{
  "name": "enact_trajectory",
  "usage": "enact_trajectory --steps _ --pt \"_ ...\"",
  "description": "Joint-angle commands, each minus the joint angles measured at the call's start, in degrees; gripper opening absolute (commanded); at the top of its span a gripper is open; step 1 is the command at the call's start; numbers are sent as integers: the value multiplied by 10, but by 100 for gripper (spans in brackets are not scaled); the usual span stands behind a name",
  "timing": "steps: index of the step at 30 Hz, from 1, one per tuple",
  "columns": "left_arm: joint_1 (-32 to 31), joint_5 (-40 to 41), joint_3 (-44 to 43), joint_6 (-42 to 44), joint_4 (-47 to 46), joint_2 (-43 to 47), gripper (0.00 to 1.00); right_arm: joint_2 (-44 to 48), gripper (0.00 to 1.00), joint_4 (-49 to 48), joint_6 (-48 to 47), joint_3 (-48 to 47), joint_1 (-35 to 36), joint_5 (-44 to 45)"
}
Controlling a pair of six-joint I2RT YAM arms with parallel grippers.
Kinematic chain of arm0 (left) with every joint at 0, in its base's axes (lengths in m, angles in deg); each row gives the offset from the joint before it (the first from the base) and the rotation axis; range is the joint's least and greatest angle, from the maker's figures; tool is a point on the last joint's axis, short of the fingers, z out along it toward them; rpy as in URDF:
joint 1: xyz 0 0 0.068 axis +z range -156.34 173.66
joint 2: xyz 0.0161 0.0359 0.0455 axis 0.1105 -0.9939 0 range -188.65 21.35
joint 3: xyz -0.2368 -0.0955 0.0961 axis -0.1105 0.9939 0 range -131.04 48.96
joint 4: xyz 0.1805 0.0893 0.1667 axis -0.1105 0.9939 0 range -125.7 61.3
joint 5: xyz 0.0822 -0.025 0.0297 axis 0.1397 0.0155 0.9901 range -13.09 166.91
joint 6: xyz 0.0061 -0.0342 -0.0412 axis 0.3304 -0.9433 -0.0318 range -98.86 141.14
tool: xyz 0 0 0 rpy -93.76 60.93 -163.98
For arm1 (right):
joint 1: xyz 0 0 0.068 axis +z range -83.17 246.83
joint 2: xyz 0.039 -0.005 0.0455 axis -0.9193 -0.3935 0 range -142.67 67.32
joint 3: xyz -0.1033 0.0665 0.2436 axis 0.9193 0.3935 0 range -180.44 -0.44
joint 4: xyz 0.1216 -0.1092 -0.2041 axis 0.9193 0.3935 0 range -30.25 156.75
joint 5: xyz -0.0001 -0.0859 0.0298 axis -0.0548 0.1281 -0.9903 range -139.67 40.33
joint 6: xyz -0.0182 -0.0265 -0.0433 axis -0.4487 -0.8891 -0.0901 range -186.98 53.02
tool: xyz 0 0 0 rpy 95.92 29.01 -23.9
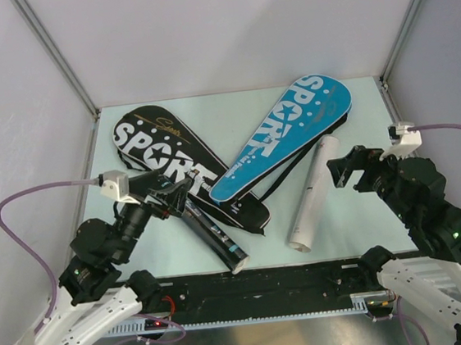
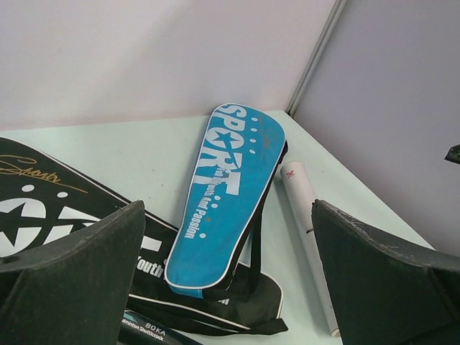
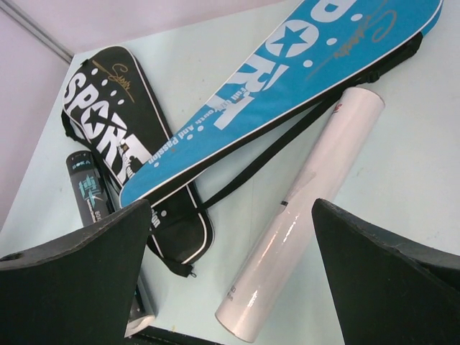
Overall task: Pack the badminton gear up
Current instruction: Reset both arms
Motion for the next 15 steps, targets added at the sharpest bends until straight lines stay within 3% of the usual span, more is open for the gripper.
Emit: enact_trajectory --steps 1,15 --pt "4 13 3 -14 3 11 100 8 100 -3 -4 -6 1 25" --pt "3 11 1 -10 3 20 100 11 100 -1 6 -6 1 30"
